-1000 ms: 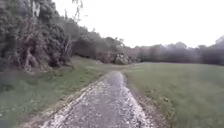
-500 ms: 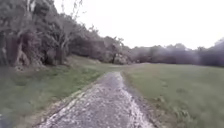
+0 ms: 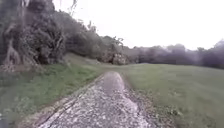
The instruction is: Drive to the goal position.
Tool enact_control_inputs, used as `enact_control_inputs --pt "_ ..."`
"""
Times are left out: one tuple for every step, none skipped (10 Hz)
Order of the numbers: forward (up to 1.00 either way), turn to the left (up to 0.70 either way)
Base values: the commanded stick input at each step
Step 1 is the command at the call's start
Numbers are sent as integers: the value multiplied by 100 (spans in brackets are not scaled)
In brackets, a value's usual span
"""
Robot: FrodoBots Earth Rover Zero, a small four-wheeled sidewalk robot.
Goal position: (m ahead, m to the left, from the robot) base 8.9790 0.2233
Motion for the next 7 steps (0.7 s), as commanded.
enact_control_inputs --pt "100 0" --pt "100 0" --pt "100 0" --pt "100 0" --pt "100 0" --pt "100 0" --pt "100 0"
